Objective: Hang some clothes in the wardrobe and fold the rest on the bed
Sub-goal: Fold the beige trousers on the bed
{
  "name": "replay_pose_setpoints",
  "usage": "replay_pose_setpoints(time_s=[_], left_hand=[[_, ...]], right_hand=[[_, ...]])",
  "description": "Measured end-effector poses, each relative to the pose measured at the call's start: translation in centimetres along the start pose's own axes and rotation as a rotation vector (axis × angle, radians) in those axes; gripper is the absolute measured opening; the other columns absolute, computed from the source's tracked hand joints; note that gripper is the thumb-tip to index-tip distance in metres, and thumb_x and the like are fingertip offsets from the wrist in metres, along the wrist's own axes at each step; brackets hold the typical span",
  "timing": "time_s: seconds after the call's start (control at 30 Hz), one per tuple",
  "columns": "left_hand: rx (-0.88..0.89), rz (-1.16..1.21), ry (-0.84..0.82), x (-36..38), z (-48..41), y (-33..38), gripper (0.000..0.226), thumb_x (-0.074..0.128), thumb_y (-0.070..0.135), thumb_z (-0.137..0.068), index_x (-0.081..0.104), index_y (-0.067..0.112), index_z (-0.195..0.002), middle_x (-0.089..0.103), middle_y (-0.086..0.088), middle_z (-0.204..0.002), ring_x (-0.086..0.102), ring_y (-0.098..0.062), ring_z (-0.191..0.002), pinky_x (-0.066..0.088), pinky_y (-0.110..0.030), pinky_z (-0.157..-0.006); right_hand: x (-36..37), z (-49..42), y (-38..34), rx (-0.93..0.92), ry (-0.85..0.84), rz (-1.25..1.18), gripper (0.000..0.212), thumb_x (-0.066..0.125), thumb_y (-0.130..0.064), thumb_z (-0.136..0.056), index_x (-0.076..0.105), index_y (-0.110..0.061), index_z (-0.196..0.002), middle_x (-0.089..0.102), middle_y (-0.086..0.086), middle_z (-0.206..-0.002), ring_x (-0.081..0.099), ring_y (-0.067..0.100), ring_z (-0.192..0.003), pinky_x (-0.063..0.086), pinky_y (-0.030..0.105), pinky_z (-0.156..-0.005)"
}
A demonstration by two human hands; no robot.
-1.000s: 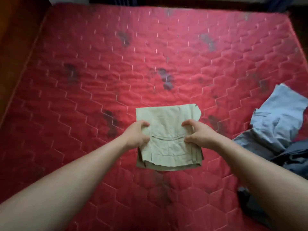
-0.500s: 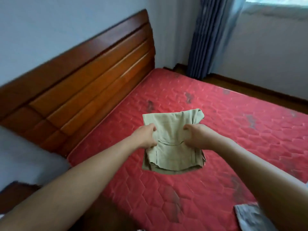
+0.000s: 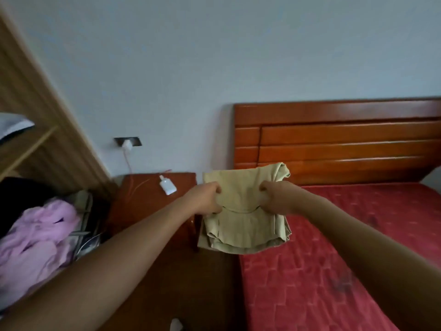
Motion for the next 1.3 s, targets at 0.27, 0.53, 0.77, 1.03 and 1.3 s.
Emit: replay_pose_setpoints(time_s=[0.27, 0.53, 0.77, 1.03, 1.3], left_hand=[[-0.304, 0.152, 0.203, -8.6, 7.3, -22.8, 0.065, 0.075, 0.026, -0.079, 0.051, 0.025, -0.139, 0.056, -0.005, -0.139, 0.059, -0.021, -0.116, 0.048, -0.027, -0.084], [-0.545, 0.302, 0.414, -13.8, 15.4, -41.7, 0.06, 0.074, 0.018, -0.083, 0.053, 0.016, -0.139, 0.062, -0.012, -0.13, 0.062, -0.026, -0.112, 0.049, -0.03, -0.093], [-0.731, 0.401, 0.51, -16.7, 17.3, -51.6, 0.056, 0.069, 0.018, -0.082, 0.052, 0.023, -0.136, 0.063, -0.003, -0.119, 0.062, -0.018, -0.106, 0.05, -0.029, -0.084], [-1.002, 0.509, 0.631, -19.6, 15.4, -61.1, 0.062, 0.066, 0.022, -0.089, 0.045, 0.022, -0.147, 0.054, -0.008, -0.142, 0.055, -0.027, -0.126, 0.046, -0.036, -0.105], [-1.164, 0.572, 0.743, -20.6, 18.1, -66.8, 0.064, 0.072, 0.028, -0.089, 0.045, 0.014, -0.146, 0.048, -0.012, -0.148, 0.049, -0.032, -0.131, 0.044, -0.042, -0.106]], right_hand=[[0.2, -12.0, -23.2, -0.348, -0.07, 0.046, 0.057, 0.063, -0.041, -0.09, 0.047, -0.024, -0.142, 0.061, 0.011, -0.128, 0.059, 0.027, -0.104, 0.044, 0.03, -0.084], [1.8, -20.2, -46.0, -0.665, -0.158, 0.111, 0.058, 0.064, -0.044, -0.094, 0.042, -0.027, -0.145, 0.051, 0.011, -0.139, 0.055, 0.028, -0.116, 0.047, 0.032, -0.097], [3.5, -27.1, -58.9, -0.813, -0.214, 0.116, 0.056, 0.065, -0.038, -0.093, 0.042, -0.03, -0.143, 0.049, 0.011, -0.139, 0.054, 0.026, -0.108, 0.049, 0.031, -0.088], [4.9, -37.2, -72.7, -1.004, -0.325, 0.159, 0.056, 0.064, -0.029, -0.093, 0.043, -0.026, -0.145, 0.041, 0.015, -0.15, 0.05, 0.032, -0.126, 0.042, 0.031, -0.085], [7.7, -40.8, -84.3, -1.19, -0.536, 0.078, 0.061, 0.069, -0.025, -0.092, 0.045, -0.023, -0.148, 0.036, 0.01, -0.156, 0.044, 0.024, -0.136, 0.034, 0.015, -0.09]])
Point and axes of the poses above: each hand's wrist, its own z-axis away from the middle knuckle, its own x-axis out of the palm, y = z × x, the point moved 4 cm from there along -z, towards the middle knuckle
